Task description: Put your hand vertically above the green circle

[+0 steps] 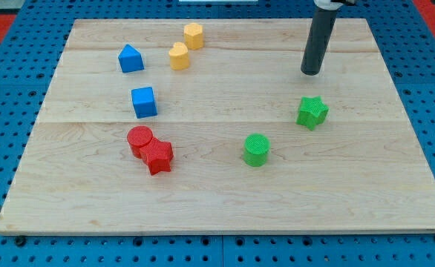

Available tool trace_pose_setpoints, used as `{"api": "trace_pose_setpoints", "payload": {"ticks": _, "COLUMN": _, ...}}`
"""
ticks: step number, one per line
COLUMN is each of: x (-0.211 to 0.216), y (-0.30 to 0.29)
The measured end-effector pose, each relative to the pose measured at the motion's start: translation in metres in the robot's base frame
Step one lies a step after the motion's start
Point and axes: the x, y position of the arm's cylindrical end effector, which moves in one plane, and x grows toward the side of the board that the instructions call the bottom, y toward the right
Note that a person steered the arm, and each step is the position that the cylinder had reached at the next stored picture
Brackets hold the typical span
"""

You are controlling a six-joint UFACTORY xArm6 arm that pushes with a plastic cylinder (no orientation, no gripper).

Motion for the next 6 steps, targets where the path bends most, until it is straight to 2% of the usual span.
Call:
{"api": "trace_pose_setpoints", "payload": {"ticks": 3, "x": 0.0, "y": 0.0}}
{"api": "trace_pose_setpoints", "payload": {"ticks": 4, "x": 0.018, "y": -0.028}}
{"api": "trace_pose_setpoints", "payload": {"ticks": 5, "x": 0.089, "y": -0.043}}
{"api": "trace_pose_setpoints", "payload": {"ticks": 6, "x": 0.143, "y": -0.143}}
